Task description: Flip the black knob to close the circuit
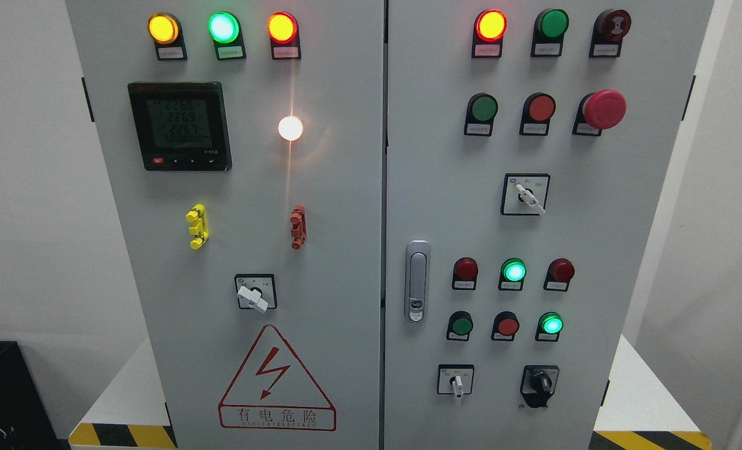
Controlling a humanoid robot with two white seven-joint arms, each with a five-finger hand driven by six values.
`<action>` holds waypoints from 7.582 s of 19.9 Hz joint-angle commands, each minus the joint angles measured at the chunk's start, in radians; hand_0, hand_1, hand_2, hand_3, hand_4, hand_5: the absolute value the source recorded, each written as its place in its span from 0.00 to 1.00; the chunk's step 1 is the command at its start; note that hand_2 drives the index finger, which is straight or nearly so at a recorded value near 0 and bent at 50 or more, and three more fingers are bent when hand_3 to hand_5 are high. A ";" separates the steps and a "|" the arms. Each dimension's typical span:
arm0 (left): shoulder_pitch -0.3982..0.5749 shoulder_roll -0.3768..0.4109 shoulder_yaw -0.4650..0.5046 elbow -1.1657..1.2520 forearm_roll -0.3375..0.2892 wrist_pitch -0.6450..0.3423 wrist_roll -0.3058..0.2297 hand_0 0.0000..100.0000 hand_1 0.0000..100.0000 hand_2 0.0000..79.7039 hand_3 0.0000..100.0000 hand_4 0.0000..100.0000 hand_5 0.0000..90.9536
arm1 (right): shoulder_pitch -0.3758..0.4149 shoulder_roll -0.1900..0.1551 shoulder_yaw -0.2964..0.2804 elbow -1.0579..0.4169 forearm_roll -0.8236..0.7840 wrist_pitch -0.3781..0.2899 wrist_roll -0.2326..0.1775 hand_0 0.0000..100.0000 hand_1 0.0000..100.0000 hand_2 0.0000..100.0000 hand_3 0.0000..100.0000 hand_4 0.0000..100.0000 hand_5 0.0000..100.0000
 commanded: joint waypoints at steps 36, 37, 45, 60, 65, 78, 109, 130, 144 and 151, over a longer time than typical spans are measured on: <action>0.023 0.000 0.000 -0.029 0.000 0.001 0.000 0.12 0.56 0.00 0.00 0.00 0.00 | 0.028 0.000 -0.134 -0.756 0.467 -0.080 -0.086 0.00 0.12 0.31 0.50 0.42 0.31; 0.023 0.000 0.000 -0.029 0.000 0.001 0.000 0.12 0.56 0.00 0.00 0.00 0.00 | 0.028 0.000 -0.143 -0.790 0.488 -0.077 -0.088 0.00 0.12 0.32 0.52 0.44 0.33; 0.023 0.000 0.000 -0.029 0.000 0.001 0.000 0.12 0.56 0.00 0.00 0.00 0.00 | 0.028 0.000 -0.163 -1.001 0.646 -0.047 -0.125 0.00 0.12 0.47 0.69 0.61 0.55; 0.023 0.000 0.000 -0.029 0.000 0.001 0.000 0.12 0.56 0.00 0.00 0.00 0.00 | -0.012 0.002 -0.184 -1.298 1.037 0.111 -0.206 0.00 0.03 0.84 1.00 0.91 0.95; 0.022 0.000 0.000 -0.029 0.000 0.001 0.000 0.12 0.56 0.00 0.00 0.00 0.00 | -0.055 0.002 -0.194 -1.344 1.131 0.170 -0.207 0.00 0.00 0.86 1.00 0.94 0.98; 0.023 0.000 0.000 -0.029 0.000 0.001 0.000 0.12 0.56 0.00 0.00 0.00 0.00 | -0.170 0.011 -0.200 -1.411 1.341 0.277 -0.192 0.00 0.00 0.87 1.00 0.96 1.00; 0.023 0.000 0.000 -0.029 0.000 0.001 0.000 0.12 0.56 0.00 0.00 0.00 0.00 | -0.457 0.017 -0.235 -1.373 1.468 0.412 -0.025 0.00 0.00 0.87 1.00 0.97 1.00; 0.022 0.000 0.000 -0.029 0.000 0.001 0.000 0.12 0.56 0.00 0.00 0.00 0.00 | -0.491 0.017 -0.298 -1.347 1.476 0.412 -0.030 0.00 0.00 0.88 1.00 0.97 1.00; 0.023 0.000 0.000 -0.029 0.000 0.001 0.000 0.12 0.56 0.00 0.00 0.00 0.00 | -0.494 0.015 -0.336 -1.339 1.475 0.409 -0.036 0.00 0.00 0.87 1.00 0.97 1.00; 0.023 0.000 0.000 -0.029 0.000 0.001 0.000 0.12 0.56 0.00 0.00 0.00 0.00 | -0.508 0.015 -0.336 -1.342 1.465 0.411 -0.036 0.00 0.00 0.87 1.00 0.97 1.00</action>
